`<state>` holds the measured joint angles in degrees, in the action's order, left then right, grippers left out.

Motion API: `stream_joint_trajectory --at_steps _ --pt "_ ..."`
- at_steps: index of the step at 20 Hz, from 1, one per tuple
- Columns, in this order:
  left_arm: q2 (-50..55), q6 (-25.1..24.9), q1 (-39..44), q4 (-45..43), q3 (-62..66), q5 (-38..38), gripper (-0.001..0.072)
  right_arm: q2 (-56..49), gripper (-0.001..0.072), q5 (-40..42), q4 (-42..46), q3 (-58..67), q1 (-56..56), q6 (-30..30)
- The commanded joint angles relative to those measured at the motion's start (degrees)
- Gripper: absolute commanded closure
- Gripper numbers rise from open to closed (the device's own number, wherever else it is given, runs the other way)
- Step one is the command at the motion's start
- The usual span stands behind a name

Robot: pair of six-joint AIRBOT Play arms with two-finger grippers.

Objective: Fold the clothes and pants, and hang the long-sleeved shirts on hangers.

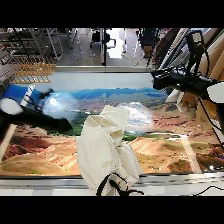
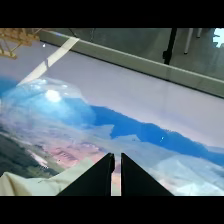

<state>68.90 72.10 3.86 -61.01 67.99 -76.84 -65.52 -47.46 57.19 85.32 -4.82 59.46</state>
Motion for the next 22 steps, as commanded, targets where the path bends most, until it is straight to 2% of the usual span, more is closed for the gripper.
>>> stream_joint_trajectory --at_steps 1,2,3,5,6,8,11,13,14,15,16,17,19,20,22 --pt "0.0 14.4 15.8 -24.9 -11.2 3.3 0.0024 0.0 0.0698 -14.0 1.6 0.0 0.0 0.4" --pt "-0.1 17.5 17.8 -27.9 -13.8 3.1 0.0000 0.0 0.0693 -19.9 4.6 0.0 0.4 0.5" --pt "-0.1 17.2 17.9 -26.3 -16.5 3.2 0.0001 0.0 0.0693 -24.7 6.0 0.0 1.2 1.1" --pt "0.0 13.0 15.6 -17.0 -20.5 4.3 0.0000 0.0 0.0673 -30.3 5.0 -0.2 2.6 0.8" --pt "0.0 9.6 13.9 -10.5 -21.9 5.5 0.0000 0.0 0.0617 -31.4 4.7 -0.2 2.6 0.0" --pt "0.1 4.8 10.2 0.9 -23.7 7.3 0.0000 0.0 0.0616 -31.2 0.7 -0.2 2.6 -2.6" --pt "3.2 3.8 8.5 5.8 -23.9 8.8 0.0000 0.0 0.0634 -30.4 -6.6 -0.2 2.6 -7.0" --pt "7.5 3.9 8.7 9.2 -23.9 8.8 0.0002 0.0 0.0633 -30.4 -7.9 -0.2 2.6 -7.9" --pt "9.8 3.8 8.7 11.5 -23.8 9.4 0.0029 0.0 0.0624 -30.6 -7.8 -0.2 2.6 -7.8" --pt "11.7 3.1 8.7 13.4 -23.7 10.3 0.0271 0.0 0.0622 -30.8 -7.7 -0.2 2.6 -7.8" --pt "12.9 0.3 8.3 14.1 -23.2 10.3 0.0676 0.0 0.0622 -31.2 -7.6 -0.2 2.6 -7.8" --pt "13.1 -0.8 7.3 12.7 -21.6 9.1 0.0692 0.0 0.0624 -31.6 -7.3 -0.2 2.6 -7.8" --pt "11.9 0.4 2.8 3.5 -14.0 4.0 0.0693 0.0 0.0695 -33.2 -5.8 -0.2 2.6 -7.6" --pt "11.3 1.9 -0.4 -2.6 -8.4 1.0 0.0694 0.0 0.0695 -35.0 -4.4 -0.4 2.6 -7.5" --pt "11.5 1.3 -8.6 -13.2 6.0 -2.8 0.0694 0.0 0.0696 -38.6 -1.0 -2.3 1.0 -7.5"
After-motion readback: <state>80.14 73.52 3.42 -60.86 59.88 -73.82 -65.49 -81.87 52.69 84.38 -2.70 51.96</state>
